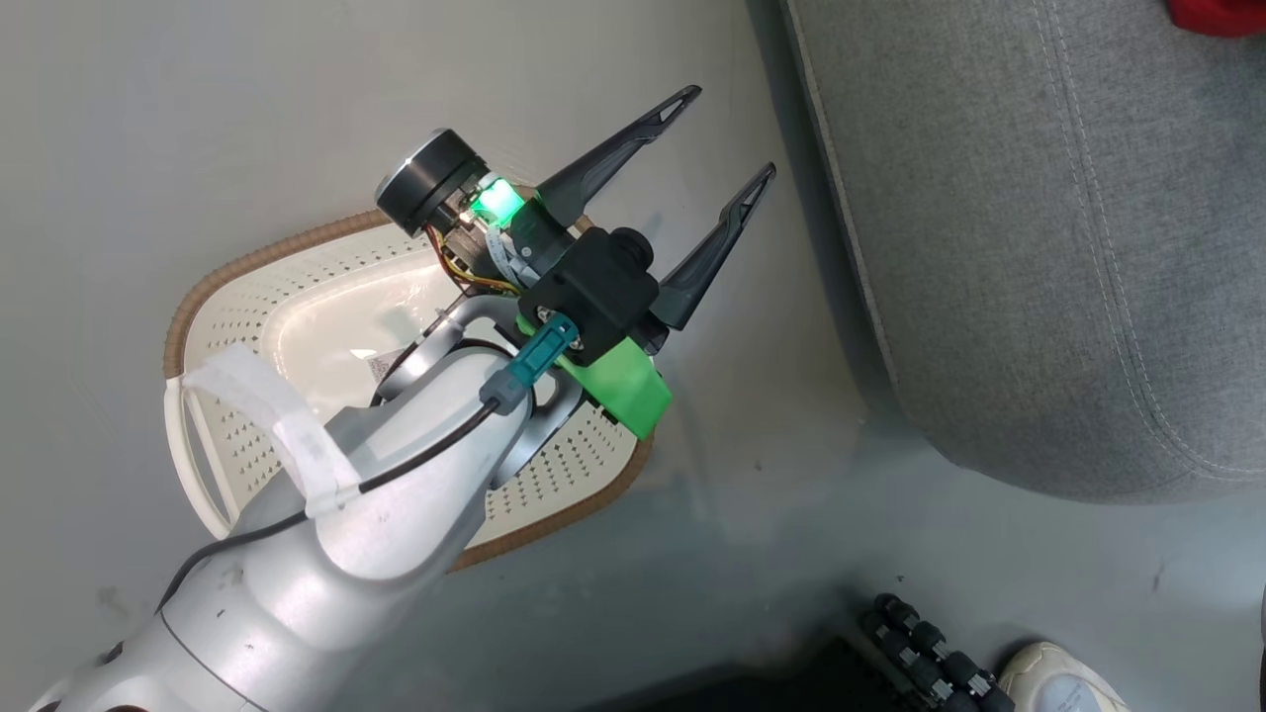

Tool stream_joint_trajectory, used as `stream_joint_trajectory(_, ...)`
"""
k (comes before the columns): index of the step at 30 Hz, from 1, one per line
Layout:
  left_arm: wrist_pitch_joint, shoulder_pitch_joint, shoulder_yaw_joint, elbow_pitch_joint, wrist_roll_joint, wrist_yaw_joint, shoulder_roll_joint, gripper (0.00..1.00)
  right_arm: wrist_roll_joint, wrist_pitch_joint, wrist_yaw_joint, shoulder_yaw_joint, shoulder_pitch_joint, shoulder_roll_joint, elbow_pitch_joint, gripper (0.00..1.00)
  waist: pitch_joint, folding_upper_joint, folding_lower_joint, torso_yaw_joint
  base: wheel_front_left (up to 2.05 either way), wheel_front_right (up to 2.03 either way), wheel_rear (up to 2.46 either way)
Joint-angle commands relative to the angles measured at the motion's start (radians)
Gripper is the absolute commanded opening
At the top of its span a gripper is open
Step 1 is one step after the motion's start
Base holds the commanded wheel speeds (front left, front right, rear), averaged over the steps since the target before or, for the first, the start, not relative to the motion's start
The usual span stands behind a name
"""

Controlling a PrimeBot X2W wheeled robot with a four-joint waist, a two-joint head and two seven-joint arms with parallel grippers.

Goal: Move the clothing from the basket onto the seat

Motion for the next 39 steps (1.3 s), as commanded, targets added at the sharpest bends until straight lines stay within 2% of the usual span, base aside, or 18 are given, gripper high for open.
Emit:
stream_joint_trajectory(1,-0.008,-0.018,0.003,0.003,-0.004,0.010,0.007,1.00,-0.007,-0.003,-0.001,0.001,0.024,0.001,0.014,0.00,-0.007,0.0092,-0.0001,0.002,0.00,0.00,0.00)
stream_joint_trajectory(5,-0.013,-0.010,0.003,0.011,-0.012,0.011,0.010,1.00,-0.011,-0.003,-0.001,0.002,0.042,0.007,0.029,0.02,-0.023,0.0092,-0.0001,0.000,0.00,0.00,0.00)
stream_joint_trajectory(6,-0.015,-0.007,0.003,0.012,-0.013,0.012,0.010,1.00,-0.013,-0.003,-0.001,0.003,0.045,0.009,0.033,0.39,-0.028,0.0092,-0.0001,-0.002,0.00,0.00,0.00)
stream_joint_trajectory(7,-0.016,-0.003,0.001,0.014,-0.015,0.014,0.010,1.00,-0.016,-0.003,-0.001,0.004,0.049,0.010,0.035,1.00,-0.036,0.0092,-0.0001,-0.002,0.00,0.00,0.00)
stream_joint_trajectory(14,-0.035,0.030,0.003,0.035,-0.036,0.020,-0.006,1.00,-0.014,-0.003,-0.001,0.023,0.121,0.024,0.005,1.00,-0.118,0.0092,-0.0001,-0.006,0.00,0.00,0.00)
stream_joint_trajectory(27,-0.060,0.149,0.046,0.084,-0.096,0.049,-0.022,1.00,0.031,-0.003,-0.001,0.122,0.388,0.060,-0.152,1.00,-0.338,0.0092,-0.0001,-0.023,0.00,0.00,0.00)
stream_joint_trajectory(33,-0.060,0.222,0.110,0.065,-0.110,0.071,-0.009,1.00,0.075,-0.003,-0.001,0.214,0.473,0.068,-0.235,1.00,-0.409,0.0092,-0.0001,0.002,0.00,0.00,0.00)
stream_joint_trajectory(39,-0.059,0.301,0.207,0.037,-0.126,0.098,-0.004,1.00,0.100,-0.003,-0.001,0.306,0.530,0.090,-0.299,1.00,-0.465,0.0092,-0.0001,0.055,0.00,0.00,0.00)
